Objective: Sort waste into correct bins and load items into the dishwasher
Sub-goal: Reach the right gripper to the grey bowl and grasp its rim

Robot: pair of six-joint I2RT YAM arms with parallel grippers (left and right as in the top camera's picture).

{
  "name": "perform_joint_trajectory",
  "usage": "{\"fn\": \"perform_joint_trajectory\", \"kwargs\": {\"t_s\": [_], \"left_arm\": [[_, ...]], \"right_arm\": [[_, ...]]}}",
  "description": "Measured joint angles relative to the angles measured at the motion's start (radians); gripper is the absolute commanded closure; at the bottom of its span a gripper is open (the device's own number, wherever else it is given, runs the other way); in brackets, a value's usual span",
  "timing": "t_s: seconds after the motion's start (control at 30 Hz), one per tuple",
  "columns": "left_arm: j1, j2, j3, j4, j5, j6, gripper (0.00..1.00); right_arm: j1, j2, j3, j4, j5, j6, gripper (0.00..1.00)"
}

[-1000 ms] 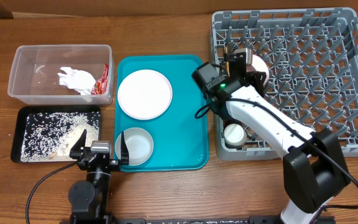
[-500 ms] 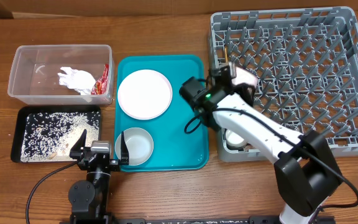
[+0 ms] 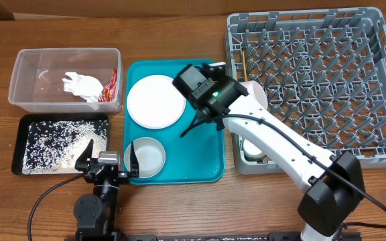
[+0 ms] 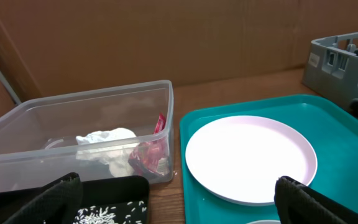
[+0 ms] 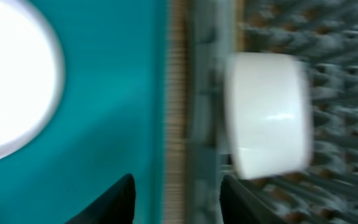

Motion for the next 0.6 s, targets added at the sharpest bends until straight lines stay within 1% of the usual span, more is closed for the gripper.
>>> {"fn": "perform_joint_trajectory", "kwargs": {"t_s": [0.07,0.2,0.3,0.4,0.43,0.5,0.53,0.6], "left_arm": [[0.0,0.0,0.0,0.0,0.0,0.0,0.0],[0.0,0.0,0.0,0.0,0.0,0.0,0.0],[0.0,0.0,0.0,0.0,0.0,0.0,0.0],[0.0,0.0,0.0,0.0,0.0,0.0,0.0],[0.0,0.0,0.0,0.0,0.0,0.0,0.0],[0.0,0.0,0.0,0.0,0.0,0.0,0.0],[0.0,0.0,0.0,0.0,0.0,0.0,0.0],[0.0,0.0,0.0,0.0,0.0,0.0,0.0]], "right_arm": [[0.011,0.0,0.002,0.031,-0.103,0.003,0.46],[0.028,0.0,-0.002,0.122,-0.343,0.004,0.46],[0.041,0.0,-0.043,0.233,-0.504,0.005,0.46],[0.068,0.011,-0.113,0.298,-0.613,0.021,0.48],[0.079,0.021,-0.139,0.318,-0.637,0.034,0.5],[0.1,0.052,-0.189,0.365,-0.671,0.053,0.5],[0.111,0.076,-0.212,0.39,-0.681,0.058,0.53],[0.126,0.122,-0.242,0.419,-0.687,0.064,0.64]]}}
